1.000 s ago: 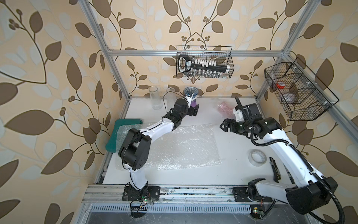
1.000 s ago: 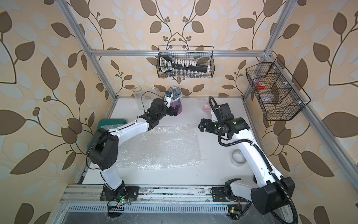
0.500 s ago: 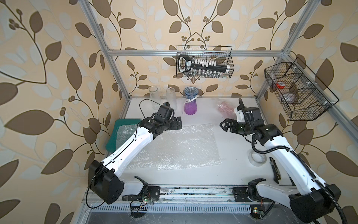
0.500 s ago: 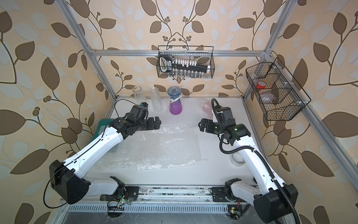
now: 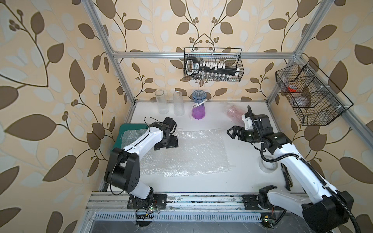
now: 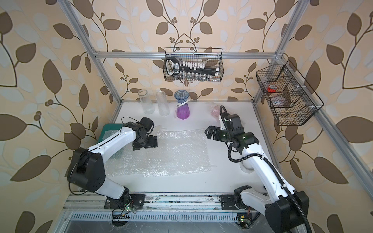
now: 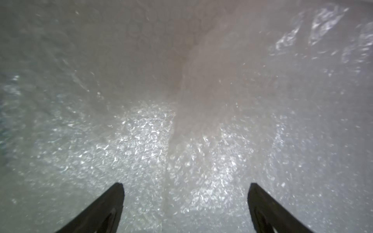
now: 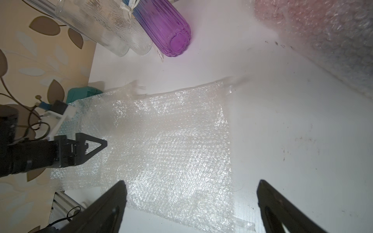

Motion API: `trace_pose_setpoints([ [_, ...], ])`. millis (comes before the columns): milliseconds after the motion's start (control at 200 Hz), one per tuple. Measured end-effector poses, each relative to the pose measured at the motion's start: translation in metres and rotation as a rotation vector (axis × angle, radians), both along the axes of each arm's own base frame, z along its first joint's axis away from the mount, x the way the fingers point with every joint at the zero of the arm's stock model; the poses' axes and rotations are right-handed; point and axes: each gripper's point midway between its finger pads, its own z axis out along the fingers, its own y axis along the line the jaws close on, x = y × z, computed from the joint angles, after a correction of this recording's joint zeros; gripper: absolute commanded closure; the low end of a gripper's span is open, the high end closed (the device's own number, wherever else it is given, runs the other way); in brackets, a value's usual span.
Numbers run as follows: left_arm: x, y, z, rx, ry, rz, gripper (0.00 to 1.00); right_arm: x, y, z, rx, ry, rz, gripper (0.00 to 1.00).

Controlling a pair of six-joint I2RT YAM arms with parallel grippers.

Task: Unwrap the vase from the bubble wrap
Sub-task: Move the bubble wrap onto the bubble wrap.

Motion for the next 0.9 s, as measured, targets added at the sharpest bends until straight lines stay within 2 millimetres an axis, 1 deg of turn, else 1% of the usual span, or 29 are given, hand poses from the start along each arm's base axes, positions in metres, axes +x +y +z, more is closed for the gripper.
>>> trace_pose_setpoints([
  [65, 0.001, -0.001, -0.015, 0.003, 0.019, -0.01, 0.07, 0.003, 0.002, -0.001, 0.0, 0.009, 0.005, 0.01],
  [100, 0.001, -0.002, -0.019, -0.001, 0.024, -0.015, 0.08, 0.006, 0.003, -0.001, -0.002, 0.011, 0.006, 0.01],
  [140, 0.001, -0.004, -0.023, -0.006, 0.033, -0.02, 0.13, 0.008, 0.003, -0.001, -0.002, 0.011, 0.007, 0.01],
  [210, 0.005, -0.006, -0.027, -0.013, 0.029, -0.036, 0.31, 0.009, 0.003, -0.001, -0.004, 0.009, 0.009, 0.01],
  [380, 0.006, -0.012, -0.031, -0.04, 0.038, -0.059, 0.68, 0.014, 0.005, -0.005, -0.002, 0.022, 0.003, 0.01],
  [455, 0.005, -0.016, -0.029, -0.061, 0.04, -0.06, 0.83, 0.017, 0.006, -0.01, -0.004, 0.038, 0.0, 0.01],
  [545, 0.002, -0.019, -0.021, -0.086, 0.032, -0.076, 1.0, 0.025, 0.008, -0.011, -0.008, 0.05, 0.0, 0.01],
  [620, -0.002, -0.019, -0.007, -0.097, 0.01, -0.074, 1.0, 0.031, 0.008, -0.009, -0.014, 0.046, -0.001, 0.01],
  [755, -0.011, -0.012, 0.026, -0.105, -0.048, -0.082, 1.0, 0.038, 0.004, -0.005, -0.02, 0.031, -0.008, 0.01],
  [850, -0.009, 0.001, 0.052, -0.089, -0.087, -0.066, 1.0, 0.047, 0.0, -0.001, -0.025, 0.023, -0.015, 0.01],
  [900, -0.003, 0.017, 0.065, -0.058, -0.105, -0.042, 1.0, 0.051, -0.002, -0.001, -0.029, 0.023, -0.016, 0.01],
])
